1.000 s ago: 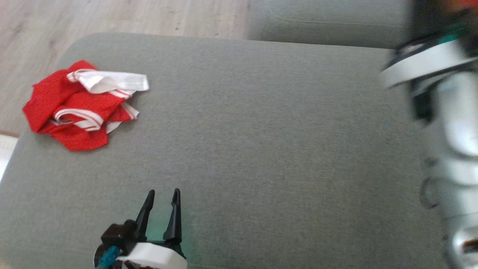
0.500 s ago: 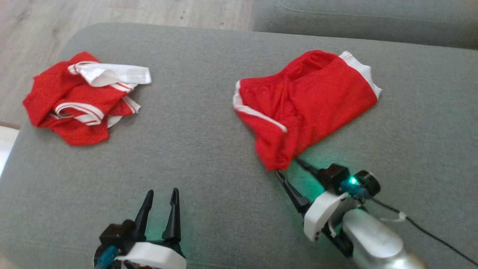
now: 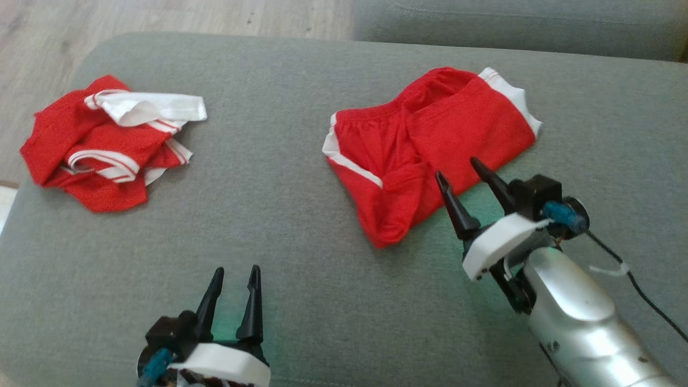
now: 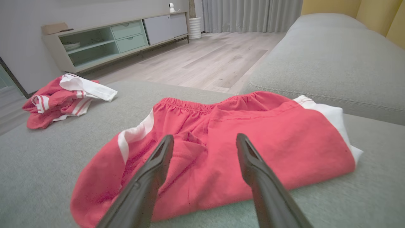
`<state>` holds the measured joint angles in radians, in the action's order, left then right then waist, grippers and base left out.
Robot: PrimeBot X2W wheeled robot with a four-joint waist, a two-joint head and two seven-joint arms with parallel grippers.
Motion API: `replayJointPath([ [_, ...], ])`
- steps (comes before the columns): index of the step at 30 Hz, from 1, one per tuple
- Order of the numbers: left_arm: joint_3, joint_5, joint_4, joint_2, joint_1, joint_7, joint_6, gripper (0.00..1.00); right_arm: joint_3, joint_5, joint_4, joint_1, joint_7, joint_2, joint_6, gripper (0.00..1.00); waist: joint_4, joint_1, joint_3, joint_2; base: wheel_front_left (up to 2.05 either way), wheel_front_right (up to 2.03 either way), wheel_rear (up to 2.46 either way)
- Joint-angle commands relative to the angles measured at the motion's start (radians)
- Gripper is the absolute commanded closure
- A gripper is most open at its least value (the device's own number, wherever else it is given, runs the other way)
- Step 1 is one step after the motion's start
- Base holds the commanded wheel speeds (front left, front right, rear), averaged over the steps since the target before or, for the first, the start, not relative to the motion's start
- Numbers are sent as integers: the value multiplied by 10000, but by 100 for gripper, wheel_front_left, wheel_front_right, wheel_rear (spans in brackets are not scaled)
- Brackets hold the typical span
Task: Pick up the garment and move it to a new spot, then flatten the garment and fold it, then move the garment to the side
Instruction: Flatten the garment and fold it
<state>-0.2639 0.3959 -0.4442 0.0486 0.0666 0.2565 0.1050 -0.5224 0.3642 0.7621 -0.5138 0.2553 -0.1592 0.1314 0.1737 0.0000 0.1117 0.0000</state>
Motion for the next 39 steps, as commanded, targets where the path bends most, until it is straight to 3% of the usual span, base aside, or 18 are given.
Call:
replayJointPath([
  [1, 206, 23, 325, 16, 458, 53, 0, 0, -25, 121, -49, -534, 65, 261, -7, 0, 209, 0, 119, 0, 0, 0, 0],
  [16, 79, 92, 366, 16, 536, 53, -3, 0, -291, 790, 2695, -1716, -9, 900, -7, 0, 1178, 0, 553, 0, 0, 0, 0],
  [17, 73, 105, 382, 16, 544, 53, -14, 0, -344, 822, 2823, -1731, -13, 920, -7, 25, 1181, 0, 566, 0, 0, 0, 0],
  [18, 69, 117, 396, 16, 559, 53, -19, 0, -379, 867, 2930, -1752, -12, 939, -7, 83, 1175, 0, 579, 0, 0, 0, 0],
  [19, 64, 125, 409, 16, 578, 53, -16, 0, -417, 906, 2999, -1780, -6, 955, -7, 100, 1168, 0, 589, 0, 0, 0, 0],
  [23, 54, 119, 473, 16, 643, 53, -16, 0, -348, 1109, 2789, -1932, 47, 970, -7, 100, 1091, 0, 599, 0, 0, 0, 0],
  [28, 191, 95, 562, 16, 623, 53, -37, 0, 628, 808, 760, -1935, 60, 486, -7, 100, 786, 0, 447, 0, 0, 0, 0],
  [34, 350, 54, 585, 16, 447, 53, -42, 0, 2052, 512, -1653, -659, 62, -68, -7, 100, 67, 0, -20, 0, 0, 0, 0],
  [39, 409, 60, 633, 16, 397, 53, -37, 0, 3242, 515, -2709, 876, 63, -417, -7, 100, -651, 0, -202, 0, 0, 0, 0],
])
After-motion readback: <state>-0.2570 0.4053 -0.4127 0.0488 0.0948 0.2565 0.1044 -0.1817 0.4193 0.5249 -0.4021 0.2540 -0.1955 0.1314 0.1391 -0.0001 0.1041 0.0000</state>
